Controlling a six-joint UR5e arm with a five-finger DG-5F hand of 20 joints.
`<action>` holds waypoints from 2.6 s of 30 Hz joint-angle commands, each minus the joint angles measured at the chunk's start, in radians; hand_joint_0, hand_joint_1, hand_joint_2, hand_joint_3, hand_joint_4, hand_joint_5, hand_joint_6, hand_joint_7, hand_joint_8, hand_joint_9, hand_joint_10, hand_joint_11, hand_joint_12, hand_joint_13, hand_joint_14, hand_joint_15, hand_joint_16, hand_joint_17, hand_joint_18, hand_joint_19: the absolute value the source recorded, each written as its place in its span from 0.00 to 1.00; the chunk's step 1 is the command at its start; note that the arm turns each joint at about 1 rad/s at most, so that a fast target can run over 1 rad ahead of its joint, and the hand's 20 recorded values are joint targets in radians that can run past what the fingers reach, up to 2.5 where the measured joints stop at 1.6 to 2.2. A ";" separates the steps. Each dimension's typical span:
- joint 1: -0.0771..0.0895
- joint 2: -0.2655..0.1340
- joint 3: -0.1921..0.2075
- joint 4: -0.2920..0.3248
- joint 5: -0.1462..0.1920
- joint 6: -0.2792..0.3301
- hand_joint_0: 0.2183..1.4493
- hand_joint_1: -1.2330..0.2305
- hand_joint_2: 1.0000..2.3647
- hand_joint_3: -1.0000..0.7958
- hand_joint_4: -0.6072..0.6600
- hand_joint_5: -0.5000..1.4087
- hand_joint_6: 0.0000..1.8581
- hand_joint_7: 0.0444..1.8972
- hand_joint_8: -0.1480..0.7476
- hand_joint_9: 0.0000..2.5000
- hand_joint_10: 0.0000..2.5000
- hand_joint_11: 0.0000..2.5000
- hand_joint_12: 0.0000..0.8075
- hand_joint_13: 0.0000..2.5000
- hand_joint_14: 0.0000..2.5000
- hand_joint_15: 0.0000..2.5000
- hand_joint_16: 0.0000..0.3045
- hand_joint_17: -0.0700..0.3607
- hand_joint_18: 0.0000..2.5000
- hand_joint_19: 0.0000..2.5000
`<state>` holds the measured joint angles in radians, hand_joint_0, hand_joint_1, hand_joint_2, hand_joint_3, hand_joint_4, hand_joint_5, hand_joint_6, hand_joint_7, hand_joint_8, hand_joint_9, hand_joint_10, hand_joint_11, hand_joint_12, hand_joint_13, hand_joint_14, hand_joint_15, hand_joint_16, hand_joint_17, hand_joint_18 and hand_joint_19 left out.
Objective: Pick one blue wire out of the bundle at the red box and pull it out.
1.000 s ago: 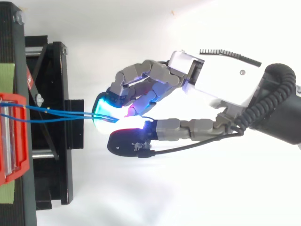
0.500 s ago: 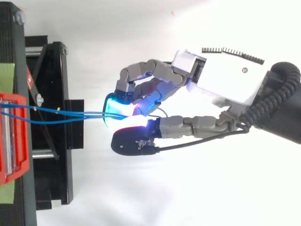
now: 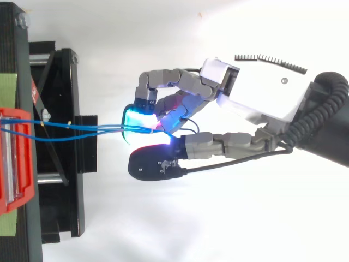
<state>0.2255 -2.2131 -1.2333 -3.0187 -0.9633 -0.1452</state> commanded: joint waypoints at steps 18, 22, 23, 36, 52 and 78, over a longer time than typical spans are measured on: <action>0.000 0.000 0.000 0.001 0.000 -0.002 0.29 0.46 0.01 0.43 0.72 0.23 0.27 0.56 0.46 0.41 0.01 0.18 0.49 0.26 0.01 0.15 0.22 0.52 0.16 0.21; 0.000 0.001 0.000 0.001 0.000 -0.002 0.27 0.44 0.01 0.40 0.68 0.23 0.27 0.58 0.44 0.40 0.01 0.19 0.46 0.25 0.01 0.16 0.20 0.48 0.15 0.22; 0.000 0.000 0.000 0.001 0.000 -0.002 0.27 0.44 0.01 0.40 0.69 0.23 0.27 0.59 0.45 0.40 0.01 0.19 0.46 0.25 0.01 0.16 0.20 0.48 0.15 0.22; 0.000 0.000 0.000 0.001 -0.009 0.001 0.26 0.40 0.01 0.44 0.73 0.23 0.27 0.66 0.48 0.40 0.01 0.19 0.50 0.25 0.01 0.15 0.23 0.52 0.16 0.20; 0.000 0.009 0.000 0.000 -0.011 -0.004 0.28 0.43 0.00 0.48 0.75 0.23 0.27 0.61 0.50 0.41 0.01 0.18 0.54 0.27 0.01 0.15 0.25 0.56 0.18 0.20; 0.000 0.024 0.000 0.000 -0.014 -0.016 0.32 0.31 0.00 0.54 0.73 0.20 0.42 0.41 0.51 0.40 0.01 0.22 0.52 0.27 0.01 0.16 0.24 0.54 0.19 0.19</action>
<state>0.2255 -2.1895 -1.2333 -3.0193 -0.9771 -0.1606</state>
